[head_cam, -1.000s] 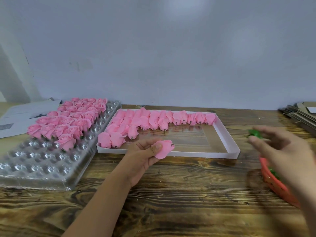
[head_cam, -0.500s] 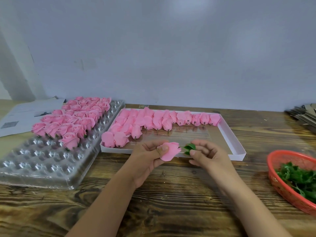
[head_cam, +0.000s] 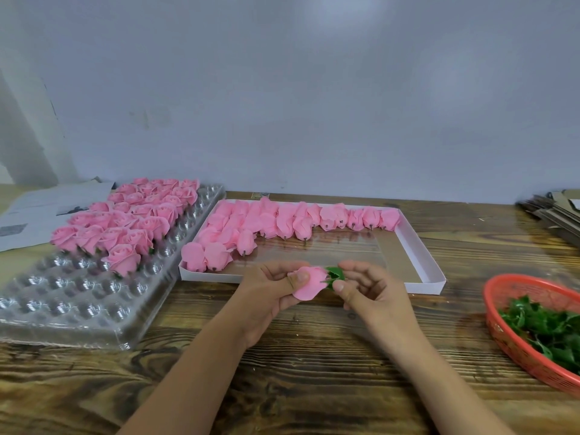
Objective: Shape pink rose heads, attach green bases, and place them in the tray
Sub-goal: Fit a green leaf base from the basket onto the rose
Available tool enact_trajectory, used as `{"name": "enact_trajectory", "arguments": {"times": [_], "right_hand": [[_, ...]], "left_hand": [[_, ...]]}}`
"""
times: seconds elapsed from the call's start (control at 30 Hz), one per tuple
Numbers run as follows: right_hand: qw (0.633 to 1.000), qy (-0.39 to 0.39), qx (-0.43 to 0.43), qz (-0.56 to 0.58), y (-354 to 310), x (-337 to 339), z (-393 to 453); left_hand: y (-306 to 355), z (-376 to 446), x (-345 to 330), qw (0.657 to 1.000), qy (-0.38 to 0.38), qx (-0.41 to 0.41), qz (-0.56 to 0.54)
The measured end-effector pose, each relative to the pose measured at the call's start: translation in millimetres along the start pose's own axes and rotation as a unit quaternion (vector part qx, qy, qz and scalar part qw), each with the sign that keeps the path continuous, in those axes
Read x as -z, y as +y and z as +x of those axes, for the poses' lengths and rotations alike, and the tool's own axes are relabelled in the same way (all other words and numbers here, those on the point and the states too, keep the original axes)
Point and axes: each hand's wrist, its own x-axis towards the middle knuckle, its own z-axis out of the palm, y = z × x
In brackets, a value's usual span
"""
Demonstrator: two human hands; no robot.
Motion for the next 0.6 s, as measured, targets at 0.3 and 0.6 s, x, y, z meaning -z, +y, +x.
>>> {"name": "enact_trajectory", "arguments": {"times": [0.3, 0.6], "right_hand": [[0.999, -0.027, 0.012, -0.015, 1.4, 0.3, -1.8], [0.999, -0.021, 0.02, -0.016, 4.0, -3.3, -3.0]], "left_hand": [[-3.0, -0.7, -3.6, 1.0, -0.013, -0.005, 0.006], [-3.1, -1.2, -6.3, 1.0, -0.009, -0.007, 0.015]]}}
